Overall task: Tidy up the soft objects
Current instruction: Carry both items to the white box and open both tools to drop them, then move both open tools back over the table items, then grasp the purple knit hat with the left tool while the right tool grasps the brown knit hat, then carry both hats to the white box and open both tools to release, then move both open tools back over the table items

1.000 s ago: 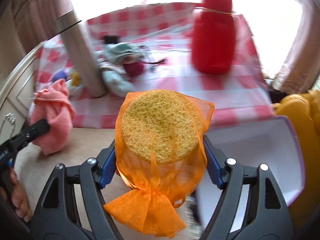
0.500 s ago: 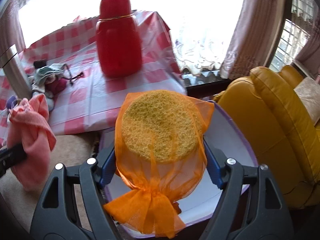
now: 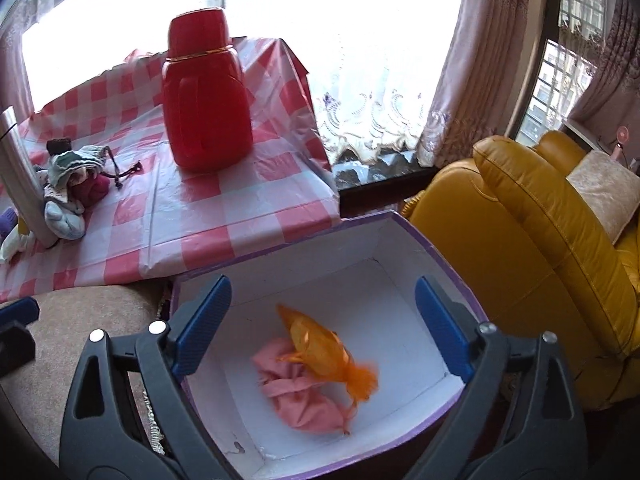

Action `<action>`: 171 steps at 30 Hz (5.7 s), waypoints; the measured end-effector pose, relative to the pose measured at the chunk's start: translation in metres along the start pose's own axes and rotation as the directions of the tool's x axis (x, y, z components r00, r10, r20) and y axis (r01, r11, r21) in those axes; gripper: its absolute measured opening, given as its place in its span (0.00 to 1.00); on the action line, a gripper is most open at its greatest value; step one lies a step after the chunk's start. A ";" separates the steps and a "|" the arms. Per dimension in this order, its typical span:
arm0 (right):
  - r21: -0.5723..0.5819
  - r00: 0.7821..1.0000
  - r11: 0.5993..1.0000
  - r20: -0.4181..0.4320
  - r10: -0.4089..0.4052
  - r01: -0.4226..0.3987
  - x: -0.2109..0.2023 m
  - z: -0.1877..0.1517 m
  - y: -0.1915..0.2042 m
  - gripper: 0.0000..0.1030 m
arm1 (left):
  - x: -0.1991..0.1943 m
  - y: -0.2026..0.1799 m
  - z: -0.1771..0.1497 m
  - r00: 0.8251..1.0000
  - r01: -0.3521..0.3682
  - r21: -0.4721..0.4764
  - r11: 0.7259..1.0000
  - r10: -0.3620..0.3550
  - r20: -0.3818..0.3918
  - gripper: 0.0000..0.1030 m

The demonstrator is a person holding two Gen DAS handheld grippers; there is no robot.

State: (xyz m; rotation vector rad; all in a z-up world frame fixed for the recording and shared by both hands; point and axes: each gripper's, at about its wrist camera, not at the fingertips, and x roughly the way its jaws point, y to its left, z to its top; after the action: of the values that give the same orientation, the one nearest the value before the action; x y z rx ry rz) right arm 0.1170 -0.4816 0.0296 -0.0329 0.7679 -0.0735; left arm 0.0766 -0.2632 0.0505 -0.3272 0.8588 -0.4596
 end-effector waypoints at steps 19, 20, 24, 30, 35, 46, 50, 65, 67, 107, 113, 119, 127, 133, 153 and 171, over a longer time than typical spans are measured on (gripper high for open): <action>-0.061 0.957 0.956 -0.051 0.284 -0.287 0.017 0.014 0.066 0.92 | -0.114 0.159 0.004 0.912 -0.291 -0.297 0.909 0.357 0.200 0.76; -0.063 0.952 0.951 -0.058 0.300 -0.303 0.020 0.018 0.074 0.92 | -0.120 0.167 0.004 0.902 -0.306 -0.310 0.900 0.378 0.209 0.76; -0.094 0.935 0.930 -0.070 0.349 -0.354 0.031 0.037 0.101 0.92 | -0.141 0.204 0.012 0.865 -0.353 -0.373 0.858 0.451 0.220 0.76; -0.098 0.899 0.894 -0.085 0.430 -0.437 0.048 0.073 0.139 0.92 | -0.154 0.258 0.034 0.807 -0.425 -0.443 0.790 0.552 0.210 0.76; -0.132 0.867 0.856 -0.085 0.492 -0.499 0.062 0.109 0.179 0.92 | -0.157 0.295 0.053 0.768 -0.471 -0.479 0.741 0.611 0.191 0.76; -0.049 0.704 0.707 -0.167 0.691 -0.705 0.112 0.171 0.249 0.92 | -0.140 0.375 0.086 0.698 -0.583 -0.501 0.640 0.710 0.093 0.76; -0.010 0.643 0.656 -0.216 0.735 -0.754 0.130 0.186 0.274 0.92 | -0.131 0.397 0.091 0.680 -0.617 -0.497 0.610 0.731 0.053 0.76; 0.023 0.526 0.592 -0.434 0.732 -0.806 0.170 0.197 0.349 0.91 | -0.095 0.430 0.103 0.683 -0.666 -0.425 0.613 0.730 -0.016 0.76; 0.036 0.521 0.595 -0.444 0.729 -0.803 0.175 0.195 0.349 0.83 | -0.090 0.432 0.105 0.691 -0.664 -0.414 0.623 0.723 -0.022 0.69; -0.109 0.848 0.846 -0.172 0.502 -0.523 0.080 0.088 0.172 0.52 | -0.150 0.313 0.042 0.713 -0.577 -0.431 0.694 0.685 0.150 0.52; -0.083 0.884 0.887 -0.160 0.439 -0.455 0.067 0.065 0.122 0.52 | -0.149 0.260 0.031 0.758 -0.529 -0.373 0.762 0.622 0.196 0.52; -0.052 0.914 0.921 -0.155 0.376 -0.387 0.057 0.045 0.078 0.52 | -0.132 0.204 0.024 0.832 -0.447 -0.288 0.847 0.512 0.214 0.52; -0.040 0.951 0.957 -0.137 0.278 -0.286 0.046 0.023 0.029 0.52 | -0.086 0.133 0.023 0.934 -0.290 -0.175 0.941 0.318 0.164 0.52; -0.034 0.969 0.974 -0.114 0.220 -0.225 0.037 0.016 0.002 0.52 | -0.040 0.075 0.021 0.976 -0.194 -0.060 0.979 0.199 0.088 0.52; -0.022 0.997 0.996 -0.001 0.082 -0.082 0.016 0.027 -0.029 0.83 | 0.020 -0.010 0.015 0.999 -0.024 0.080 0.997 0.026 -0.020 0.75; -0.073 0.981 0.982 0.077 0.180 -0.174 0.000 0.024 0.016 0.94 | -0.028 0.061 0.012 0.985 -0.157 -0.084 0.984 0.162 0.056 0.75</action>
State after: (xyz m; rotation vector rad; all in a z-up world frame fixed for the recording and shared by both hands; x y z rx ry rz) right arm 0.1351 -0.4653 0.0458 -0.0301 0.6868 0.1220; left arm 0.0857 -0.1958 0.0490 -0.3417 0.8362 -0.2654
